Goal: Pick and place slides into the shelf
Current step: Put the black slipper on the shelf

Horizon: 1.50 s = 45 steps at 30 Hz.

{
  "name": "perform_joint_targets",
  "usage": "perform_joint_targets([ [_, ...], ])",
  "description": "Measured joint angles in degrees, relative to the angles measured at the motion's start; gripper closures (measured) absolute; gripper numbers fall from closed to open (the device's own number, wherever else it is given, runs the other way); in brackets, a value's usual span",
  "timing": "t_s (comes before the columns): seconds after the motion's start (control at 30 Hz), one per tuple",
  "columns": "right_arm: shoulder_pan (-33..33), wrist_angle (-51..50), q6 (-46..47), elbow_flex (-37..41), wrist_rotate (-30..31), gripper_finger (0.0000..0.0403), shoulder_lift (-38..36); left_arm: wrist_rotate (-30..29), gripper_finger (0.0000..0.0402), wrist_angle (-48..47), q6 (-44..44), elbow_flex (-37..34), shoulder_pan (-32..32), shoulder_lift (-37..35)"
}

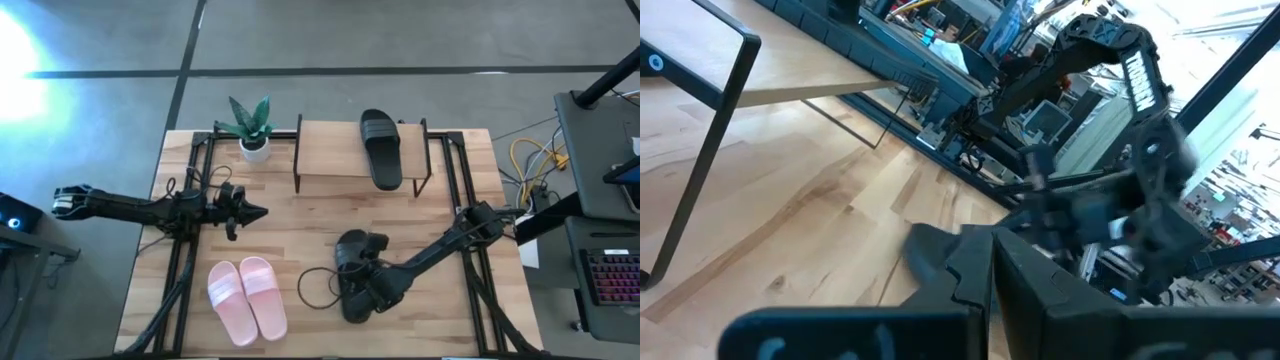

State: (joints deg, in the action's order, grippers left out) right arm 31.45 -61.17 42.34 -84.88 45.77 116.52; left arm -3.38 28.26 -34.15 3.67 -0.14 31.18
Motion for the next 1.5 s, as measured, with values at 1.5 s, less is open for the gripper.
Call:
perform_joint_targets([
  [1.5,-52.7,27.0,-80.6,-11.3,-4.4,0.0390,-8.7,-4.7,0.0402,6.0,3.4,-0.1,0.0,4.7],
])
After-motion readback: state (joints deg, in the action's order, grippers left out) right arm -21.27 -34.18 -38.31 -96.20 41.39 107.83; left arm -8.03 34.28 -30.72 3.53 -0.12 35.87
